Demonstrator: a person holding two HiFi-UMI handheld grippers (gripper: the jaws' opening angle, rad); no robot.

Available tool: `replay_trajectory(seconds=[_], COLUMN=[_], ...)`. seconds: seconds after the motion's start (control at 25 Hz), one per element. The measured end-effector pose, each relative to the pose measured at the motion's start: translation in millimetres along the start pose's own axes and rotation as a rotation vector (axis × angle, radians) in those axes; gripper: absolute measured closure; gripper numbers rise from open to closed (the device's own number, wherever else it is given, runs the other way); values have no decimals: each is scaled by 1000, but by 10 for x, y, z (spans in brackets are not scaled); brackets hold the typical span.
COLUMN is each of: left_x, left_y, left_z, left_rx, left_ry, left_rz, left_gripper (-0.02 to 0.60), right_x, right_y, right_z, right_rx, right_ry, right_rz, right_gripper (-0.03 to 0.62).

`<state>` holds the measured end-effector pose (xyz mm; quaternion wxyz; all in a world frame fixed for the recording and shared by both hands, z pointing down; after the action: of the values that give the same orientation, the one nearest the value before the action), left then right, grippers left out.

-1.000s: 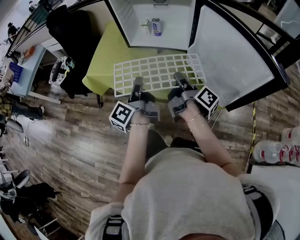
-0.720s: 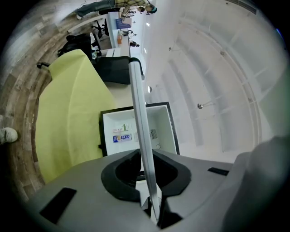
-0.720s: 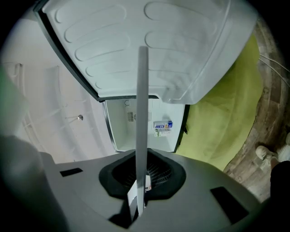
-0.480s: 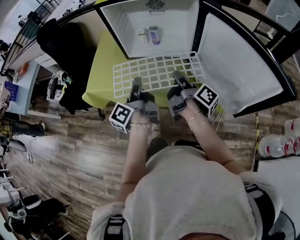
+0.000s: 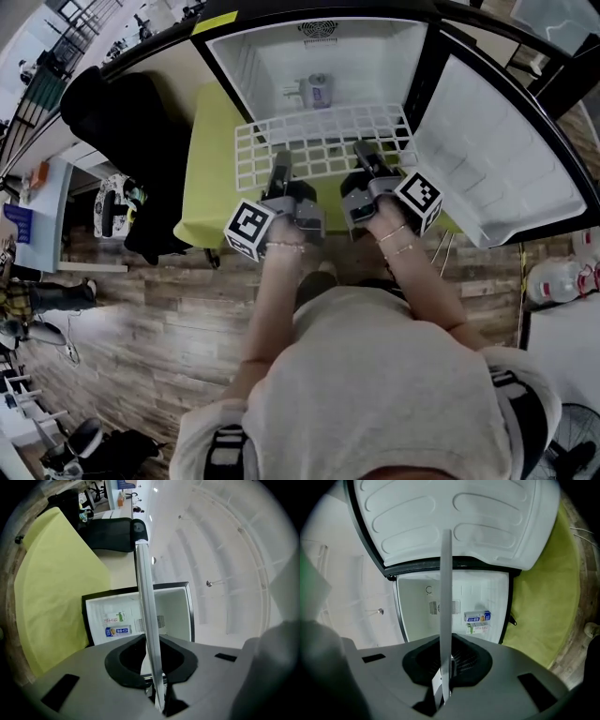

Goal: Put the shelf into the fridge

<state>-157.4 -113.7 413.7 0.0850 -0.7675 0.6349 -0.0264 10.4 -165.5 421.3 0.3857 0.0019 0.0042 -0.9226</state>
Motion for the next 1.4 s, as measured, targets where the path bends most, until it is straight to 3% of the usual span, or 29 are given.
replay_trajectory(seconds=[0.6, 1.4], left_x=[511, 758], left_y=[158, 218], left_z=[-240, -434], left_rx=[-69, -110], left_ry=[-24, -6], left_rz=[-182, -200], left_gripper=[535, 537], right_x=[195, 377], right_y=[160, 300], right_z=[121, 269], right_rx=[-1, 14], right_ry=[-25, -69], right_rz=[186, 196], right_gripper=[571, 571])
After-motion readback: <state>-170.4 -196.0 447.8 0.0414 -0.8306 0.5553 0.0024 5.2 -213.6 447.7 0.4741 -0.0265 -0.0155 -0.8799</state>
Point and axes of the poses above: the fingertips, and each gripper's own axes: x forward along the fingers, z to its right, y out of its top, the point moved 1 cm from there along -x, backward along the fingers, and after that the axes turned 10 degrees about -z, right-handed, at the moved point
